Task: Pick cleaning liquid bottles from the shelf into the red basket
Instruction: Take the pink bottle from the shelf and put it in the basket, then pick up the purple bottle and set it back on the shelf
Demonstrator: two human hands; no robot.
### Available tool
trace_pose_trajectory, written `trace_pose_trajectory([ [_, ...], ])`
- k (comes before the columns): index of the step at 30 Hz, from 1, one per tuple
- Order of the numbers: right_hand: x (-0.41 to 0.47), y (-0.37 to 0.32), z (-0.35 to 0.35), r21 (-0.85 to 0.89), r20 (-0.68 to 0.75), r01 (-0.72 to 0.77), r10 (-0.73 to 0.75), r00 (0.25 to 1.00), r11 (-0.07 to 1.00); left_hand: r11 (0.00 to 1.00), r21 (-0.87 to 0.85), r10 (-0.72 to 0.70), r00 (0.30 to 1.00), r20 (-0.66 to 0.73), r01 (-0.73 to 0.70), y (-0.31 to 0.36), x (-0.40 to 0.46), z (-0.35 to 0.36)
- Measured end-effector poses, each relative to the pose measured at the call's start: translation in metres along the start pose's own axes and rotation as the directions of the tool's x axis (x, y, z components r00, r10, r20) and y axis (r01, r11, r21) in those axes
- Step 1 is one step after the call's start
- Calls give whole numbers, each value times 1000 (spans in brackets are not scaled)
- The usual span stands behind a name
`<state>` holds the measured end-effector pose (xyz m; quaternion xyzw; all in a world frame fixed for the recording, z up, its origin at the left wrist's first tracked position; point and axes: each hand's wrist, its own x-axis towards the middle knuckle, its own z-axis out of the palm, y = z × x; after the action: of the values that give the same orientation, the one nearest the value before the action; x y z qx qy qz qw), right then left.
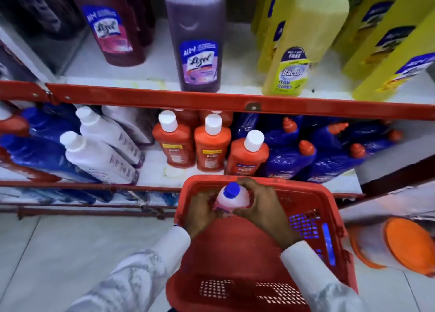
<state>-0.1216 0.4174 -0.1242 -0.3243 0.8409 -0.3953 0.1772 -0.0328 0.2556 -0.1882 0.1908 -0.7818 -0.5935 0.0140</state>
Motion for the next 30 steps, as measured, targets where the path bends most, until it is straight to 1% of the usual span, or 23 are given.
trace_pose_trajectory([
  [1, 0, 10, 9, 32, 17, -27, 27, 999, 999, 998, 5, -68, 997, -31, 68, -9, 1, 8],
  [3, 2, 30, 29, 98, 28, -75, 73, 997, 992, 981, -58, -188, 977, -99, 183, -29, 4, 24],
  [4, 3, 40, 39, 130, 28, -96, 94, 995, 987, 975, -73, -217, 969, -121, 209, -38, 5, 32],
  [7, 8, 63, 65, 177, 29, -178, 176, 984, 968, 967, -8, -250, 949, -194, 253, -67, 9, 42],
  [8, 9, 70, 72, 171, 29, -199, 197, 980, 965, 959, -35, -284, 938, -199, 282, -73, 10, 44],
  [9, 11, 76, 77, 166, 35, -214, 211, 977, 963, 952, -54, -306, 931, -199, 301, -90, 13, 48],
  [13, 17, 94, 90, 117, 58, -215, 209, 976, 970, 931, -71, -364, 909, -204, 358, -86, 16, 48],
  [15, 20, 96, 89, 87, 71, -203, 197, 978, 975, 934, -21, -355, 914, -196, 358, -74, 16, 45],
  [17, 23, 92, 83, 46, 74, -201, 197, 978, 978, 932, 21, -355, 923, -145, 362, -64, 13, 36],
  [19, 25, 80, 72, 7, 63, -187, 186, 981, 982, 919, 159, -355, 932, -65, 361, -46, 8, 23],
  [20, 26, 71, 65, -11, 58, -180, 180, 982, 984, 910, 269, -317, 947, -42, 317, -22, 1, 14],
  [21, 28, 58, 56, -16, 49, -166, 167, 985, 986, 904, 340, -273, 962, -11, 260, -5, -4, 3],
  [23, 31, 28, 35, 7, 4, -110, 110, 994, 994, 899, 403, -196, 980, 16, 173, 33, -14, -21],
  [24, 33, 10, 24, 25, -39, -72, 73, 997, 997, 887, 448, -124, 992, -8, 115, 52, -16, -34],
  [25, 35, -8, 12, 47, -87, -36, 40, 995, 998, 857, 514, -9, 998, -55, 36, 73, -20, -48],
  [26, 37, -29, 1, 71, -141, 4, 6, 990, 997, 809, 586, 124, 987, -103, -40, 95, -24, -64],
  [27, 39, -50, -11, 96, -205, 52, -32, 978, 994, 762, 638, 257, 956, -139, -112, 115, -27, -79],
  [28, 41, -73, -21, 118, -282, 109, -72, 957, 987, 710, 681, 391, 905, -167, -181, 133, -29, -94],
  [30, 49, -114, -39, 143, -443, 224, -140, 885, 964, 612, 750, 585, 782, -214, -252, 160, -26, -118],
])
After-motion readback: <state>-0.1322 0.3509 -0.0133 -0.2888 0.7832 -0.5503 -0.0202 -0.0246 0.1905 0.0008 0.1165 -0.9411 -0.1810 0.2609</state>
